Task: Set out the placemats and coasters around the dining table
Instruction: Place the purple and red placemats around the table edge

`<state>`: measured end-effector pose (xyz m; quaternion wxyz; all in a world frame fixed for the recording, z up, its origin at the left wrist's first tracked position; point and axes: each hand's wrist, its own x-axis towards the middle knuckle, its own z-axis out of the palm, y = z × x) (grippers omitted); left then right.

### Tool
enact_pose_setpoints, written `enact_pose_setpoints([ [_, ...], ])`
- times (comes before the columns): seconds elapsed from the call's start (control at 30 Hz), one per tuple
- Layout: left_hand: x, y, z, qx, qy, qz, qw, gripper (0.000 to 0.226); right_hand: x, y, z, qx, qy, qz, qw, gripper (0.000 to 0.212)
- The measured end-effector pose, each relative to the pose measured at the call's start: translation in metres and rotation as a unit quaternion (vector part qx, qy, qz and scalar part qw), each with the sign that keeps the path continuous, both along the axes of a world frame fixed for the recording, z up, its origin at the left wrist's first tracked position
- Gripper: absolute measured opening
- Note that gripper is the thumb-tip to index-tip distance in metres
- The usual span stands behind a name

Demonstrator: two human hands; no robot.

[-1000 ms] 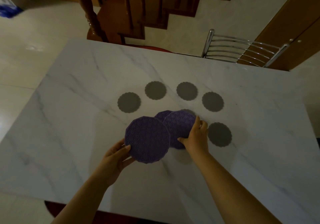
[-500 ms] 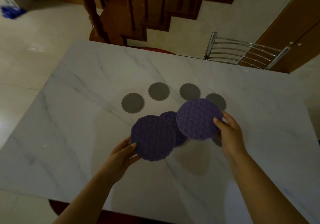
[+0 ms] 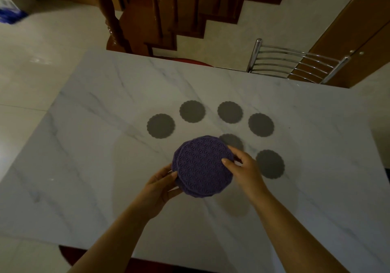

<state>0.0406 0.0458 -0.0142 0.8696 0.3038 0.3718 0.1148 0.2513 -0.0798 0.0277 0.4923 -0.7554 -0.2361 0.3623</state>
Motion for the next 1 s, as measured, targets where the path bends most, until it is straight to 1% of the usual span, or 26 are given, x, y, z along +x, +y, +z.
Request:
enact_pose_setpoints([
  [0.07, 0.001, 0.000, 0.000, -0.004, -0.001, -0.001, 1.000, 0.040, 0.000, -0.002, -0.001, -0.021, 0.011, 0.010, 1.000, 0.040],
  [0.13, 0.002, -0.001, 0.001, -0.004, 0.004, -0.002, 1.000, 0.039, -0.001, -0.004, 0.000, -0.038, -0.004, 0.030, 0.999, 0.046],
  [0.27, 0.004, -0.001, 0.002, -0.017, 0.011, 0.001, 1.000, 0.040, -0.004, -0.007, -0.002, -0.078, -0.057, 0.059, 0.994, 0.054],
  [0.37, 0.006, -0.001, 0.004, -0.008, 0.018, -0.005, 1.000, 0.040, -0.007, -0.008, -0.006, -0.097, -0.125, 0.079, 0.984, 0.053],
  [0.43, 0.005, -0.001, 0.004, -0.004, 0.024, -0.010, 1.000, 0.039, -0.009, -0.009, -0.008, -0.115, -0.150, 0.082, 0.979, 0.054],
  [0.53, 0.005, -0.001, 0.004, 0.008, 0.038, -0.023, 0.999, 0.039, -0.011, -0.012, -0.012, -0.119, -0.158, 0.074, 0.977, 0.056],
  [0.67, 0.005, -0.002, 0.006, 0.022, 0.036, -0.036, 0.998, 0.041, -0.014, -0.013, -0.015, -0.122, -0.170, 0.065, 0.976, 0.056],
  [0.77, 0.004, -0.002, 0.007, 0.043, 0.040, -0.042, 0.997, 0.045, -0.015, -0.013, -0.018, -0.112, -0.161, 0.072, 0.978, 0.055],
  [0.9, -0.004, 0.001, 0.000, 0.059, 0.050, -0.007, 0.997, 0.044, -0.007, -0.005, -0.021, -0.094, -0.110, 0.060, 0.988, 0.049],
  [0.97, -0.011, 0.005, -0.004, 0.059, 0.053, 0.010, 0.997, 0.042, 0.005, 0.005, -0.028, -0.117, -0.128, 0.044, 0.984, 0.045],
  [1.0, -0.016, 0.007, -0.006, 0.056, 0.054, 0.018, 0.997, 0.041, 0.011, 0.012, -0.032, -0.138, -0.153, 0.052, 0.977, 0.047],
])
